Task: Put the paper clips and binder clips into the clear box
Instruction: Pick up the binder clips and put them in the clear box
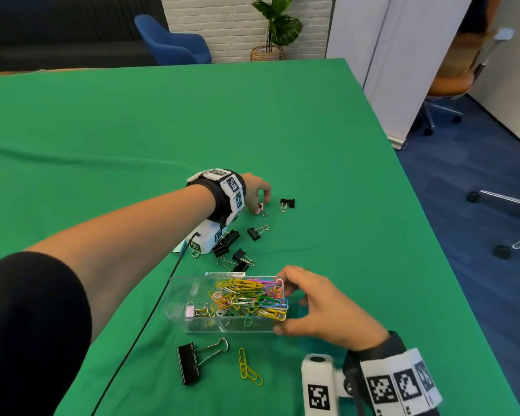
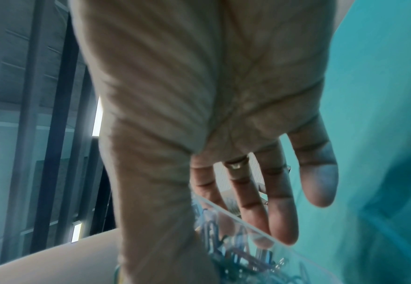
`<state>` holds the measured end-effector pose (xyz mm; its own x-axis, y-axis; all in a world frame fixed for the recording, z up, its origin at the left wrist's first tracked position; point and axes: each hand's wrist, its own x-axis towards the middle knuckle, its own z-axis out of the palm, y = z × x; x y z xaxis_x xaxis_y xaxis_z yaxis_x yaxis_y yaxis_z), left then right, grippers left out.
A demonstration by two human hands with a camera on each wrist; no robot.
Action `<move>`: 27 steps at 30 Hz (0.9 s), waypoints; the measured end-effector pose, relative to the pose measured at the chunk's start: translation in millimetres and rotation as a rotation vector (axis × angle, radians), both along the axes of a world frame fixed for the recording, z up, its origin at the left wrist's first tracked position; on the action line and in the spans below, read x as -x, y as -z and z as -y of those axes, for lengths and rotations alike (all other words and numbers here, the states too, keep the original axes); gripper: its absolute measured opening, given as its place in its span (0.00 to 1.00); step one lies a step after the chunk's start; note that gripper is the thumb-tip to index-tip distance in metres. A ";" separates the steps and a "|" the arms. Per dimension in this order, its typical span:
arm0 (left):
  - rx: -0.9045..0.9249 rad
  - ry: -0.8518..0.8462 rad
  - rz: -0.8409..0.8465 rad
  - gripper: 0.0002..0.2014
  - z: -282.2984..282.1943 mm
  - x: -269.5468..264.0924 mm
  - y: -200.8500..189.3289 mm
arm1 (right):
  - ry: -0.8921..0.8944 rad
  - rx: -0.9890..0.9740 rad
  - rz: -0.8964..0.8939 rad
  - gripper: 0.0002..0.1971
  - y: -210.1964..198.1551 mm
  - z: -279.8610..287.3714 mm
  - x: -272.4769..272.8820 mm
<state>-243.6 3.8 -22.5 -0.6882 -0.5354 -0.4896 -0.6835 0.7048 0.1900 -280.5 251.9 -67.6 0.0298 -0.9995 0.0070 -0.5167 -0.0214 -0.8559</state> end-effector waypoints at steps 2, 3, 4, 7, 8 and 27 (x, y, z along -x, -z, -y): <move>-0.035 -0.040 0.025 0.17 2.9 -0.5 2.4 | 0.000 0.002 -0.007 0.20 0.4 0.1 0.2; -0.037 -0.045 0.030 0.17 2.9 -1.1 3.0 | -0.002 0.003 -0.007 0.20 0.8 0.2 0.3; -0.026 -0.037 0.033 0.17 3.2 -1.5 3.5 | -0.004 0.003 -0.004 0.20 0.9 0.2 0.4; 0.036 0.031 0.053 0.16 1.9 -2.4 3.3 | -0.008 0.000 0.000 0.20 0.6 -0.1 0.5; 0.051 0.047 0.058 0.13 2.2 -2.0 3.9 | -0.009 -0.003 0.000 0.20 0.0 -0.4 0.4; 0.006 -0.051 -0.199 0.17 -6.0 26.9 5.0 | -0.012 -0.002 0.022 0.19 4.1 0.7 1.9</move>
